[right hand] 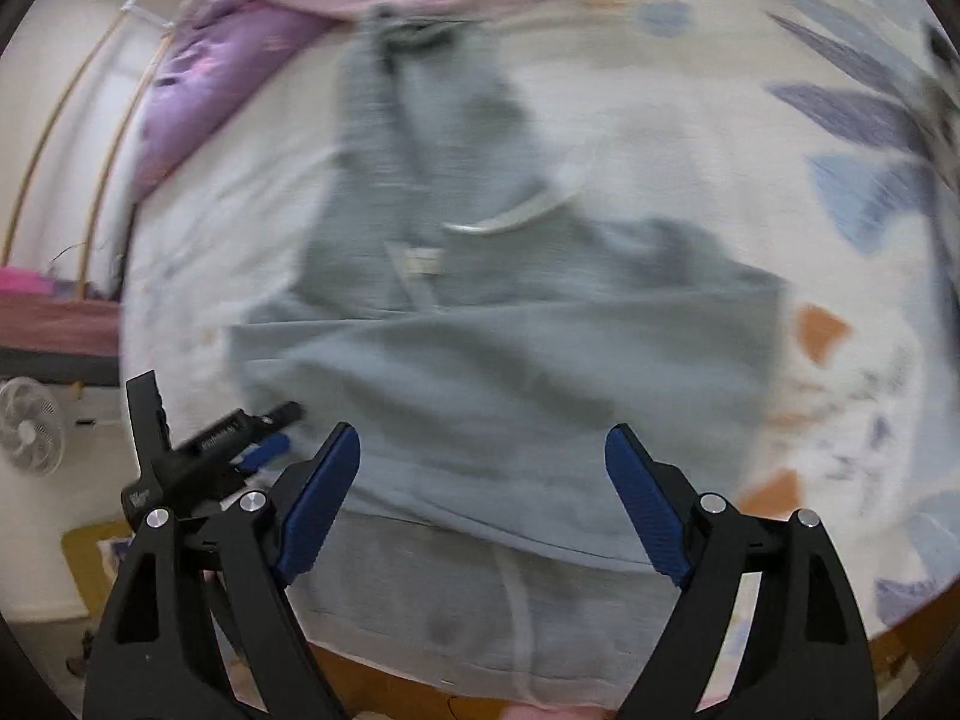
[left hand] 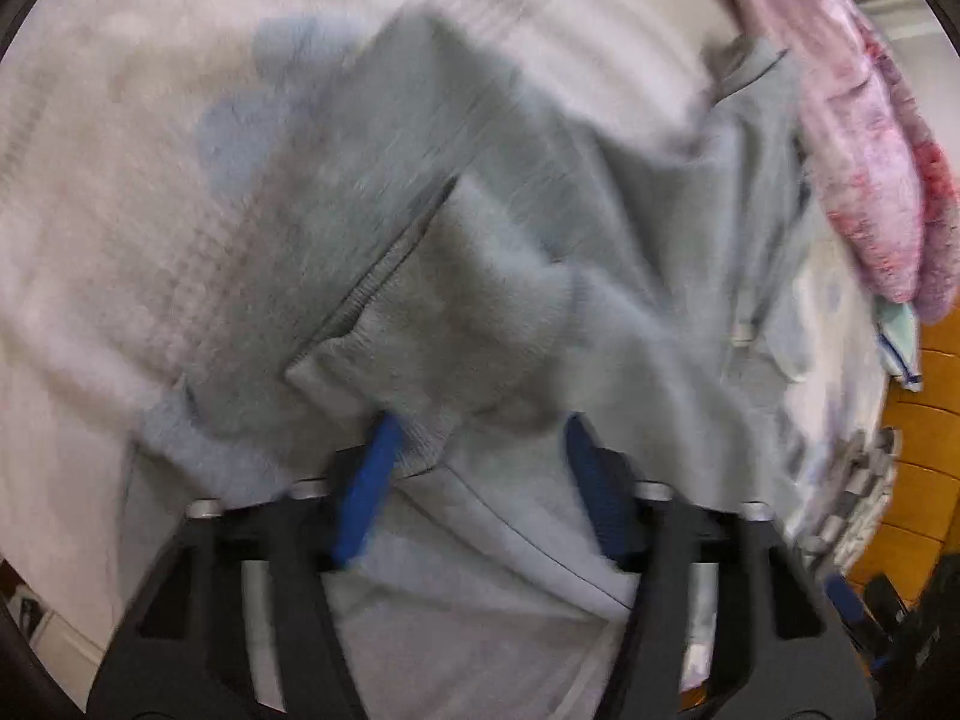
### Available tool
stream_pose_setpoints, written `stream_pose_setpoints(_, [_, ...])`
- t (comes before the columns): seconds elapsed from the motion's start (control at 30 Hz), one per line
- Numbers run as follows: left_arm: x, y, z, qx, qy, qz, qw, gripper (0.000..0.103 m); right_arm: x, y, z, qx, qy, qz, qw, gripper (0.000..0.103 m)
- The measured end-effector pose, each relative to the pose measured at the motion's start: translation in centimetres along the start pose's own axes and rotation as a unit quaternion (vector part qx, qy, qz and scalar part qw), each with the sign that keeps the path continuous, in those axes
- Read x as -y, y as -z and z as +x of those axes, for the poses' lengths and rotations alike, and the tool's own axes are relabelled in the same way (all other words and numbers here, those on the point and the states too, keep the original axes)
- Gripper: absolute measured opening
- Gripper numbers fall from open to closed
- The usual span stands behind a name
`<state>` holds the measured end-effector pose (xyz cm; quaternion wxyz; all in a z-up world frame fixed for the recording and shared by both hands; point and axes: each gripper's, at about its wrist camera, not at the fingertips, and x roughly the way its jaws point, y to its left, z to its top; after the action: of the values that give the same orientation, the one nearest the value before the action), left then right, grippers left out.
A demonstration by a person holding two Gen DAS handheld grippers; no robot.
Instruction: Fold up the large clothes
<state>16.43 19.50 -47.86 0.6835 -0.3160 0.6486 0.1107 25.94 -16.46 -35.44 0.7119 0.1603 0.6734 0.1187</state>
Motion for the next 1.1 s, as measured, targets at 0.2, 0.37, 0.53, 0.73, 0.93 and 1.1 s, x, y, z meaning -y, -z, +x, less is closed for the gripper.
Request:
stream_pose_setpoints(0.2, [0.5,1.0,-2.3,0.012,-0.034,0.043,0.9984,0.014,5.1,1.8,0.5,-0.043,0.015,0.021,0.999,0.054])
stream_pose_setpoints(0.37, [-0.4,2.8,-3.8,0.012,-0.084,0.048,0.9952,0.015,4.9,3.9,4.5,-0.090,-0.005,-0.018,0.996,0.020])
stream_pose_setpoints(0.53, [-1.5,2.5,-2.4,-0.009,-0.096,0.035,0.9948,0.034,7.1,5.9,12.4,-0.161,0.056,-0.006,0.985,0.011])
stream_pose_setpoints(0.73, [1.2,1.8,-6.6,0.038,-0.123,0.057,0.9900,0.042,5.1,1.3,6.9,-0.110,0.050,-0.003,0.993,0.013])
stream_pose_setpoints(0.93, [1.6,-0.6,-1.5,0.004,-0.082,0.043,0.9957,0.034,6.1,-6.5,9.2,-0.067,0.084,0.012,0.994,0.015])
stream_pose_setpoints(1.1, [0.8,-1.7,0.6,-0.006,-0.073,0.018,0.9971,0.035,6.4,-8.0,10.9,-0.090,0.083,0.023,0.992,0.014])
